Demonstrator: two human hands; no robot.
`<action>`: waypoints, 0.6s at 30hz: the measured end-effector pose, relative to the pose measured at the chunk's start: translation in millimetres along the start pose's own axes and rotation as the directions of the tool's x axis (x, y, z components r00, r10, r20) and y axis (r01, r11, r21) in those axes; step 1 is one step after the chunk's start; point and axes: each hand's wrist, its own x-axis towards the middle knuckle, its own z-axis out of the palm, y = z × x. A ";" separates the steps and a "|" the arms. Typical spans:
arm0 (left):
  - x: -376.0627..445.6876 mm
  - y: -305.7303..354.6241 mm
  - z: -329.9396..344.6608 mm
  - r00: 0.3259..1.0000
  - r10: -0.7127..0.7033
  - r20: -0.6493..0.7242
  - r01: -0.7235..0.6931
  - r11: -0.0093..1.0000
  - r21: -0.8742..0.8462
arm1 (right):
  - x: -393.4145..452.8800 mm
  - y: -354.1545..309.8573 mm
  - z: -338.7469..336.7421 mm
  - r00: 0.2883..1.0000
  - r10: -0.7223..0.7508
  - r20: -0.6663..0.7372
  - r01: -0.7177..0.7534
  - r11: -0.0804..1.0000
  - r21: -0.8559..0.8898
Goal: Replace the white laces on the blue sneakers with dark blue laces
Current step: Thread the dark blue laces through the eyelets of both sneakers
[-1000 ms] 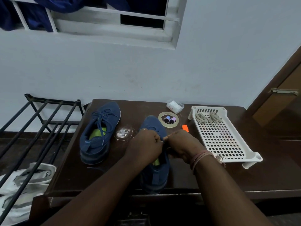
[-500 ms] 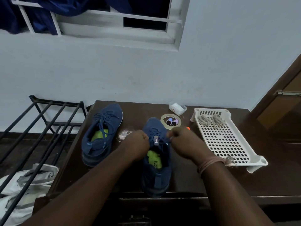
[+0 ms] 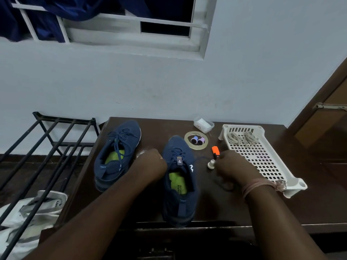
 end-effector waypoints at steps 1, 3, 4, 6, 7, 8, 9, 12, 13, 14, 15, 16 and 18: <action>0.1 -0.5 -0.8 1.000 0.010 0.007 -0.010 1.000 -0.005 | -5.0 -4.6 5.4 0.994 -0.060 0.089 0.065 0.996 -0.062; 0.5 -0.8 -2.5 1.000 0.021 0.012 -0.020 0.999 -0.030 | -12.6 -18.1 14.9 0.966 -0.170 0.193 0.199 0.969 -0.147; 0.5 -1.8 -2.7 1.000 0.023 0.010 -0.022 0.998 -0.051 | -11.9 -22.8 20.8 0.953 -0.208 0.218 0.245 0.956 -0.159; 1.5 -4.5 -2.2 1.000 0.022 -0.004 -0.022 0.995 -0.094 | -8.0 -29.5 28.2 0.940 -0.289 0.181 0.312 0.943 -0.119; 2.4 -6.0 -1.7 1.000 0.022 -0.017 -0.024 0.994 -0.110 | -6.3 -31.3 30.6 0.940 -0.298 0.164 0.319 0.940 -0.121; 3.4 -7.3 -1.2 0.999 0.022 -0.029 -0.025 0.992 -0.123 | -4.2 -31.0 32.8 0.941 -0.300 0.154 0.319 0.940 -0.119; 4.3 -8.5 -0.6 0.999 0.022 -0.039 -0.027 0.990 -0.135 | -6.3 -31.5 32.8 0.945 -0.290 0.150 0.310 0.942 -0.132; 6.0 -9.9 0.7 0.999 0.016 -0.042 -0.023 0.986 -0.164 | -5.1 -29.7 34.2 0.933 -0.321 0.164 0.340 0.935 -0.099; 6.4 -9.9 0.9 0.999 0.015 -0.041 -0.022 0.986 -0.165 | -6.2 -29.7 34.0 0.928 -0.337 0.159 0.353 0.932 -0.087; 6.4 -9.9 0.9 0.999 0.015 -0.040 -0.021 0.987 -0.162 | -6.1 -29.4 34.8 0.920 -0.362 0.152 0.376 0.923 -0.081; 6.4 -10.0 0.8 0.999 0.015 -0.043 -0.022 0.987 -0.161 | -5.5 -29.4 34.1 0.913 -0.377 0.155 0.392 0.916 -0.082; 6.4 -10.7 0.7 0.999 0.016 -0.049 -0.024 0.986 -0.163 | -3.8 -29.0 34.2 0.909 -0.382 0.165 0.401 0.910 -0.101; 6.9 -11.3 1.0 0.998 0.018 -0.056 -0.027 0.987 -0.157 | -3.8 -28.6 33.5 0.917 -0.358 0.174 0.382 0.914 -0.133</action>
